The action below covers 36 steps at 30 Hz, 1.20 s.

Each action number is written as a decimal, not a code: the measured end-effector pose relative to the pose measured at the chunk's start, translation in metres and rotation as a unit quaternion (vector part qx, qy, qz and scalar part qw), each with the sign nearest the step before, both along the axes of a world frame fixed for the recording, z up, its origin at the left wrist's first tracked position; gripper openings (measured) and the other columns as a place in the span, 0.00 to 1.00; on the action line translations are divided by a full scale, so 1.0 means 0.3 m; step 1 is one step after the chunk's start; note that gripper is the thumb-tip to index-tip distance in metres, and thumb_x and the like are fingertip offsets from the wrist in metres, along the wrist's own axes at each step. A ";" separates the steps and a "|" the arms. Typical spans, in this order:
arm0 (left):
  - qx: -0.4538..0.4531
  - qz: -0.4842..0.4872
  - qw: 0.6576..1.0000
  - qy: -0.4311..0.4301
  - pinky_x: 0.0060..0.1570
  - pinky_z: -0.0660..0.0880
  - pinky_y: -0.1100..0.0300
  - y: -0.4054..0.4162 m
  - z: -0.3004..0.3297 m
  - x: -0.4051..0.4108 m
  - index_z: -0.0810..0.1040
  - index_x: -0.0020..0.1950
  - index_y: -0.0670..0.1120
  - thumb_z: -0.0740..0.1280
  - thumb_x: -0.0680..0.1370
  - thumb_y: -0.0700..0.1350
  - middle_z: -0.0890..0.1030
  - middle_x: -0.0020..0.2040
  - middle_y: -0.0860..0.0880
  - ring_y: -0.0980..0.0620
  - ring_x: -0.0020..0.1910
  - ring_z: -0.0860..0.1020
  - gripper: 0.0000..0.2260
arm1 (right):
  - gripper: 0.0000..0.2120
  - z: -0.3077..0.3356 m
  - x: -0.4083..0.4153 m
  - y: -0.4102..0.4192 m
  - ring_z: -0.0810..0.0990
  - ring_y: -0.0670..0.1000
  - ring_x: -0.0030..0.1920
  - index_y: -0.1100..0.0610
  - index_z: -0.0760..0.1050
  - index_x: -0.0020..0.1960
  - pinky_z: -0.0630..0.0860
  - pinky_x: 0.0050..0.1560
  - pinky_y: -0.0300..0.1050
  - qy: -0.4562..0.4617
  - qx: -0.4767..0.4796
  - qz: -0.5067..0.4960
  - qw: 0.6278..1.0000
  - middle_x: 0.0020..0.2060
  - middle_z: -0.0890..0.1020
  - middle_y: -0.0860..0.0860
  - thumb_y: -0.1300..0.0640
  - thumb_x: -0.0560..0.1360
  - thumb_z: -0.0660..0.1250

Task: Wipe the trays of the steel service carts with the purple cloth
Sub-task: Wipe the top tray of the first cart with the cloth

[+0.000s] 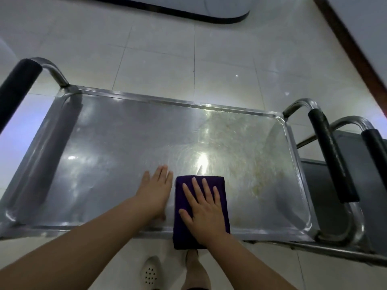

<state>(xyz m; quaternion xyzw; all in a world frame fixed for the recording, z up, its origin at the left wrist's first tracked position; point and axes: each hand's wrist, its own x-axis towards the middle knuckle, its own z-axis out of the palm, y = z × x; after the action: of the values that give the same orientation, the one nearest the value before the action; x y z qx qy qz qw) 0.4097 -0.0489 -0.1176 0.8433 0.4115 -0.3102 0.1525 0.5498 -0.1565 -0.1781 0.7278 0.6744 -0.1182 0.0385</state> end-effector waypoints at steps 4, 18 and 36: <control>-0.004 0.007 1.000 0.015 0.74 0.45 0.43 0.009 -0.003 0.005 0.35 0.76 0.41 0.70 0.74 0.52 0.35 0.76 0.40 0.43 0.76 0.37 0.49 | 0.31 -0.018 0.083 0.151 0.55 0.57 0.76 0.46 0.54 0.78 0.48 0.71 0.58 -0.008 0.011 0.013 1.000 0.77 0.57 0.51 0.36 0.77 0.50; -0.042 0.061 0.995 0.059 0.73 0.40 0.44 0.042 -0.001 0.105 0.34 0.75 0.38 0.57 0.81 0.41 0.33 0.75 0.37 0.39 0.74 0.34 0.35 | 0.31 -0.002 0.321 0.784 0.36 0.55 0.77 0.44 0.39 0.78 0.35 0.75 0.59 -0.016 -0.005 0.081 0.997 0.78 0.42 0.50 0.36 0.79 0.43; -0.081 0.103 0.990 0.045 0.72 0.36 0.51 0.047 0.021 0.122 0.26 0.66 0.42 0.67 0.77 0.46 0.25 0.67 0.42 0.46 0.65 0.26 0.46 | 0.31 0.020 0.534 0.797 0.36 0.55 0.77 0.45 0.39 0.78 0.35 0.75 0.58 -0.017 -0.009 0.035 0.999 0.78 0.41 0.49 0.37 0.80 0.44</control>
<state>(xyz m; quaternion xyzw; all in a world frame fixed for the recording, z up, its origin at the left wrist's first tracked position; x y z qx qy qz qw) 0.4464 -0.0349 -0.1112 0.7666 0.4758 -0.3628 0.2331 0.7100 0.0825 -0.1721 0.7055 0.6973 -0.1108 0.0609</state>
